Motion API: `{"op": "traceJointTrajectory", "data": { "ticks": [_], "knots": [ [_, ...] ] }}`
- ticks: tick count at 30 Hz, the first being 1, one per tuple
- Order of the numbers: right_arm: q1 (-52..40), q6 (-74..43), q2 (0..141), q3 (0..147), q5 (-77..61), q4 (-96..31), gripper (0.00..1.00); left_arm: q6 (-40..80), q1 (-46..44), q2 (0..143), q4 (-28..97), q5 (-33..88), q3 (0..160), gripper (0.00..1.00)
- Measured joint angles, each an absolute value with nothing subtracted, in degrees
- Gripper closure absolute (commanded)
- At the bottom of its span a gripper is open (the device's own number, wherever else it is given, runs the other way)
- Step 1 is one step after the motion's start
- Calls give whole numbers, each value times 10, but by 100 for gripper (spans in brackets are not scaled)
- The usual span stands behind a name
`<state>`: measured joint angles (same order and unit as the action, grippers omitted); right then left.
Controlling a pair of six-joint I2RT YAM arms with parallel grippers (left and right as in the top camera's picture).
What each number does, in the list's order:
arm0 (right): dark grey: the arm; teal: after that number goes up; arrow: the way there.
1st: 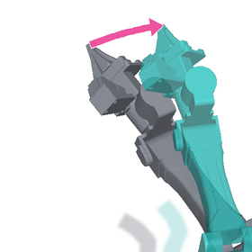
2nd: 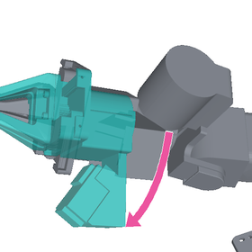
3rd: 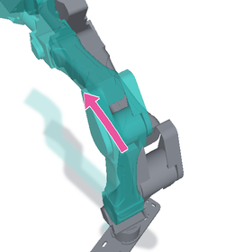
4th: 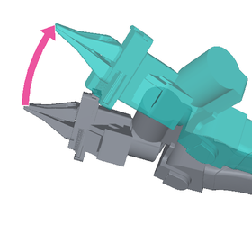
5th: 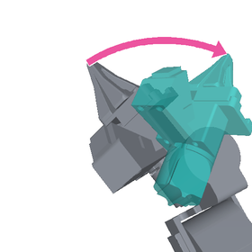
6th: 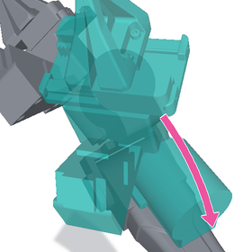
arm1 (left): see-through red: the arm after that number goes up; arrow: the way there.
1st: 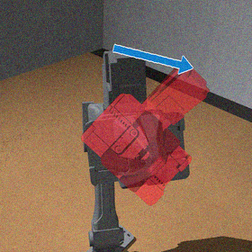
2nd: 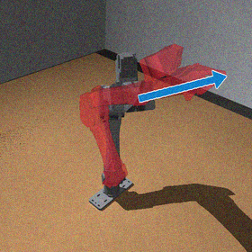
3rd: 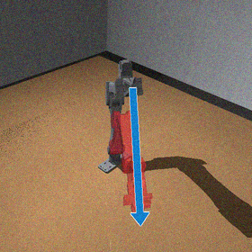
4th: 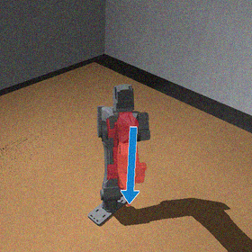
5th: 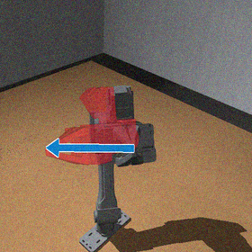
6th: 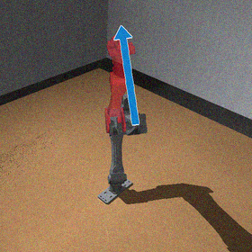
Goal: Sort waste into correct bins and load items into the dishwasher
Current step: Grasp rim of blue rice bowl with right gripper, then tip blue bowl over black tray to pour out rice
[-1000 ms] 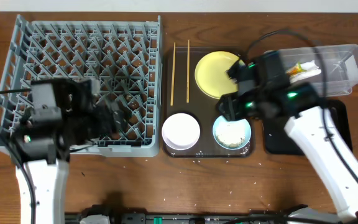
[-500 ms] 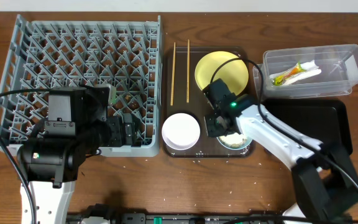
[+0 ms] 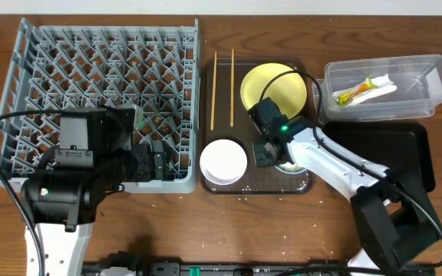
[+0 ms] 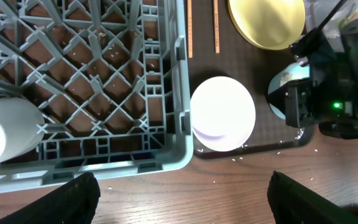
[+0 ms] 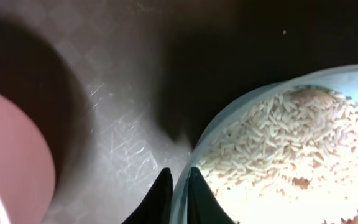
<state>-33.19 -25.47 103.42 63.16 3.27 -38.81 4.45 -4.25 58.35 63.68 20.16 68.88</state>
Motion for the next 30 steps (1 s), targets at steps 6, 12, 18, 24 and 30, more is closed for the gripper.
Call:
{"op": "traceJointTrajectory", "data": {
  "ticks": [6, 12, 18, 24, 30],
  "knots": [
    [-333, -260, 1038, 636, 45, -393, 99, 44, -43, 583, 641, 202, 689, 13],
    [-315, -246, 1006, 637, -16, -401, 99, 44, -43, 583, 641, 202, 689, 12],
    [-178, -225, 858, 638, -221, -406, 99, 44, -43, 583, 641, 201, 689, 12],
    [-17, -170, 827, 642, -339, -450, 99, 44, -43, 583, 641, 201, 689, 12],
    [132, -103, 867, 587, -505, -380, 99, 44, -43, 587, 641, 201, 689, 12]
  ]
}}
